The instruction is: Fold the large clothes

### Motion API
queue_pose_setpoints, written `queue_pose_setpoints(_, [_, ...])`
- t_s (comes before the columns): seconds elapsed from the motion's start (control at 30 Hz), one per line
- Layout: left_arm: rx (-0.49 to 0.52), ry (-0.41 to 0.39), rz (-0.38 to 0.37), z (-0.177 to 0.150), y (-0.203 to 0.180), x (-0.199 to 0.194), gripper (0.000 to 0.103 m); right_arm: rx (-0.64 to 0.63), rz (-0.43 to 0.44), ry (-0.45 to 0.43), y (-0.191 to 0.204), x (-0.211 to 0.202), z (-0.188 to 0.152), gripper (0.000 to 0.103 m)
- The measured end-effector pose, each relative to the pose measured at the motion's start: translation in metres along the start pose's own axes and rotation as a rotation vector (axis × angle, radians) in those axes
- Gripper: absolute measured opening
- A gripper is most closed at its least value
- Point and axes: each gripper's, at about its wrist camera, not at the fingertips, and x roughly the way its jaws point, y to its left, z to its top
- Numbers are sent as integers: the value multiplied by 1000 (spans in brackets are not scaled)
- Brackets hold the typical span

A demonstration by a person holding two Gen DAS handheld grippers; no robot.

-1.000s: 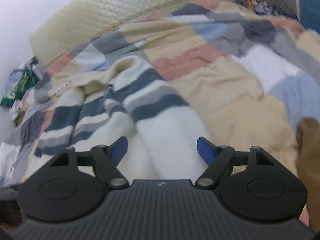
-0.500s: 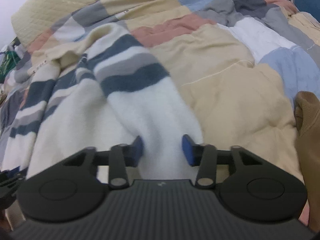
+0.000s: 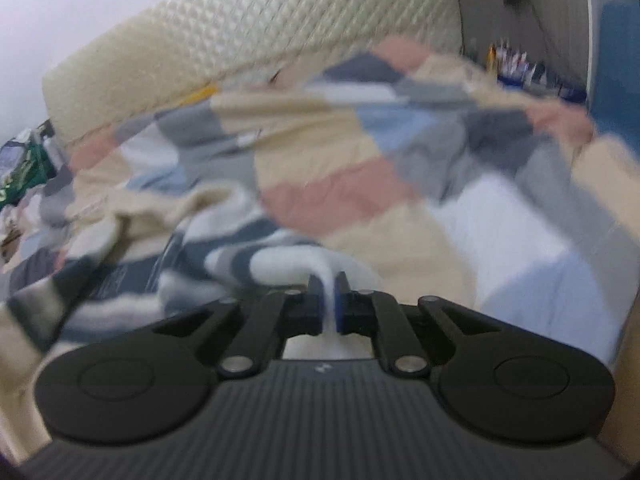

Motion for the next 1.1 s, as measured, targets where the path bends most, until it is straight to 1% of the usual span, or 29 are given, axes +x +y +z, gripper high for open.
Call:
queue_pose_setpoints(0.07, [-21,-9,68,25,24,19,10,-68,-48,-23,-1,13,23,8])
queue_pose_setpoints(0.13, [-12,-30,167,46,43,40,10,-129,-100,-41,-5,31,43,8])
queue_pose_setpoints(0.23, [-53,-21,278,72,77,82,10,-177,-169,-43,-13,65,68,8])
queue_pose_setpoints(0.33, [-70,22,349,85,102,131,10,-177,-242,-22,-29,112,84,8])
queue_pose_setpoints(0.4, [-70,50,380,86,112,166,9,-163,-289,2,-44,143,87,8])
queue_pose_setpoints(0.47, [-47,72,408,83,114,198,9,-158,-329,37,-60,175,81,8])
queue_pose_setpoints(0.57, [-54,127,404,73,114,237,9,-159,-360,79,-75,214,62,8])
queue_pose_setpoints(0.63, [-62,159,400,66,111,260,9,-159,-355,98,-78,234,50,8])
queue_pose_setpoints(0.7, [-77,170,404,61,110,273,9,-148,-350,102,-79,247,40,8])
queue_pose_setpoints(0.73, [-81,175,406,58,109,278,9,-137,-348,100,-79,247,36,9])
queue_pose_setpoints(0.83, [-38,183,413,58,105,283,9,-85,-339,86,-82,248,35,9])
queue_pose_setpoints(0.97, [-55,177,379,61,108,269,10,-21,-307,72,-83,232,40,11])
queue_pose_setpoints(1.0, [-55,178,362,62,109,264,13,0,-295,68,-82,225,41,12])
queue_pose_setpoints(1.03, [-60,192,338,62,109,259,27,18,-286,69,-83,217,43,13])
queue_pose_setpoints(1.07, [-67,206,295,62,108,249,41,43,-275,73,-83,209,45,18])
queue_pose_setpoints(1.1, [-69,189,262,61,108,237,47,76,-250,74,-84,199,46,30])
